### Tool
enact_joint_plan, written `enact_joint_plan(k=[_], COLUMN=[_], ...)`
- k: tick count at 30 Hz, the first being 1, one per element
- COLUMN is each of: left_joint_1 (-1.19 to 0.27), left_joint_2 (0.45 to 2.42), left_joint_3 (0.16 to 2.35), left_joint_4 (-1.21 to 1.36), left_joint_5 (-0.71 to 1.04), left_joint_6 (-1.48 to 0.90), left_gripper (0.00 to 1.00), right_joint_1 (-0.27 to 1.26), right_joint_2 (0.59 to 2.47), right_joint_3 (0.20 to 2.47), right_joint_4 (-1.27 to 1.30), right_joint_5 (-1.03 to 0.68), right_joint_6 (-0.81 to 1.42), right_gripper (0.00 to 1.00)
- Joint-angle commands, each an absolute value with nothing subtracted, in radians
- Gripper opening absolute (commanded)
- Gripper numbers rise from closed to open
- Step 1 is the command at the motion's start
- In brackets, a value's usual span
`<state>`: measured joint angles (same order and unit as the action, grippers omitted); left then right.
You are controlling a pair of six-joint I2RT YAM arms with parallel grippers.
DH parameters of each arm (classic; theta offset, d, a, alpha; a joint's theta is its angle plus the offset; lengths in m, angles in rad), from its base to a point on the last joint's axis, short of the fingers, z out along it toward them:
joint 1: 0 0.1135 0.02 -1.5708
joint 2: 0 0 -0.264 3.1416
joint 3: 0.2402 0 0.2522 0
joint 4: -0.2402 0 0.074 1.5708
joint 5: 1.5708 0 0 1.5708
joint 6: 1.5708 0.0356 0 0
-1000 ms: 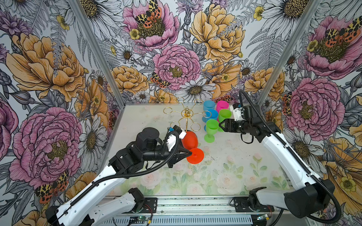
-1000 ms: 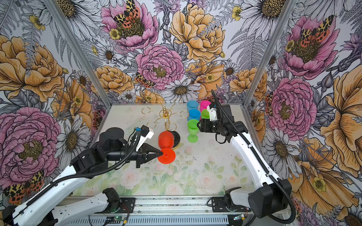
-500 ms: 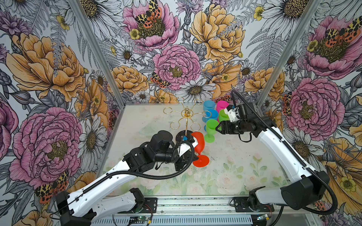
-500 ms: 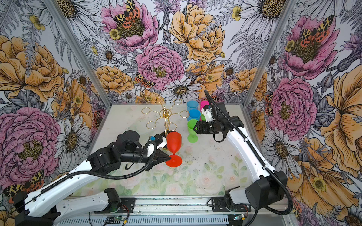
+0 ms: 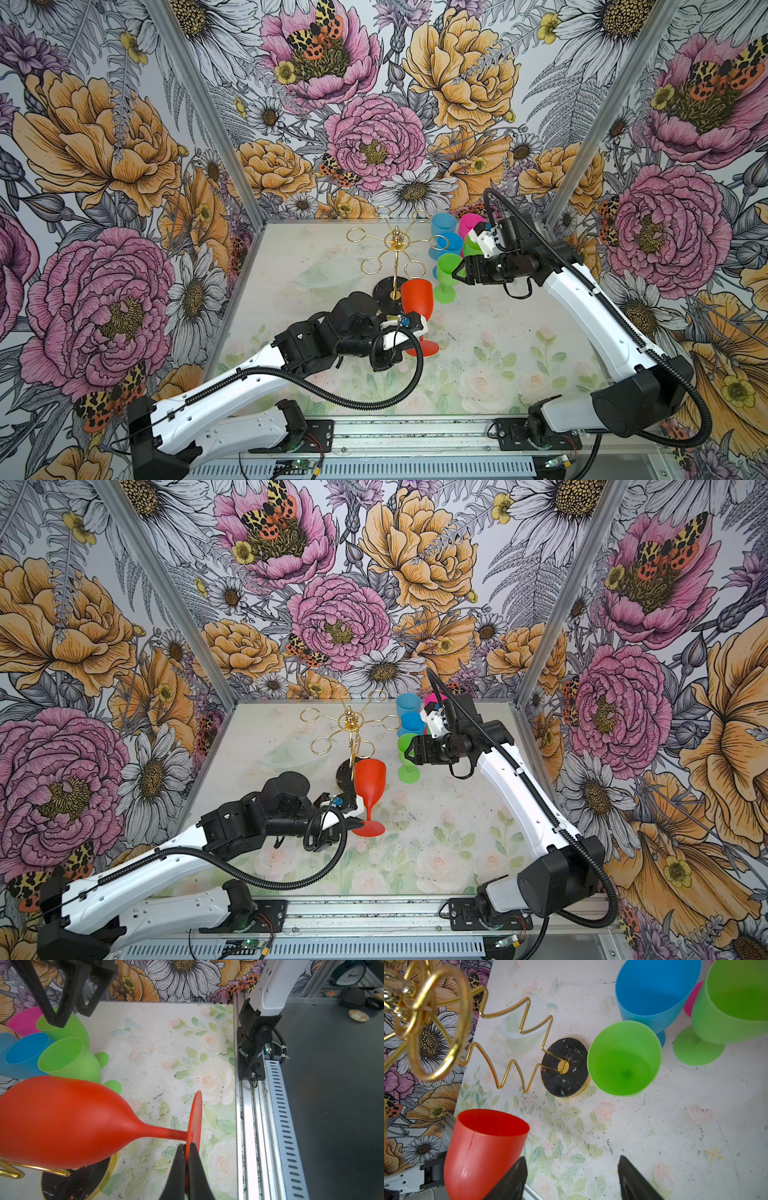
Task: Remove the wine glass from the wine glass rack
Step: 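Swing the red glass upright while the right gripper reaches to its rim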
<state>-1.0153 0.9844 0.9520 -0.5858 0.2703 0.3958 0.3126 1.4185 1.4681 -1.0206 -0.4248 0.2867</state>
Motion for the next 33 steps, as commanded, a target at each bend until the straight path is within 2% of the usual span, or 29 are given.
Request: enact_joint_plan(k=[1,18,33], left_joint_1=[-1.048,-1.215,-1.262], left_joint_2=[0.973,1.015,1.046], left_joint_3=[0.929,0.890,0.884], left_joint_4=[-0.565,-0.565,-0.525], left_joint_5=[0.173,-0.132,-0.294], left_joint_6=[0.496,0.764,0.881], left_gripper=[0.00,0.00,0.00], right_joint_1=[0.321,0.336,0.354], right_joint_2=[1.433,1.471,1.485], right_joint_3=[1.506,1.545,1.523], right_joint_4=[-1.026,-1.026,-1.025], right_joint_5=[-0.456,-0.545,-0.606], right_joint_6=[0.275,0.286,0.291], right_gripper=[0.70,0.69,0.64])
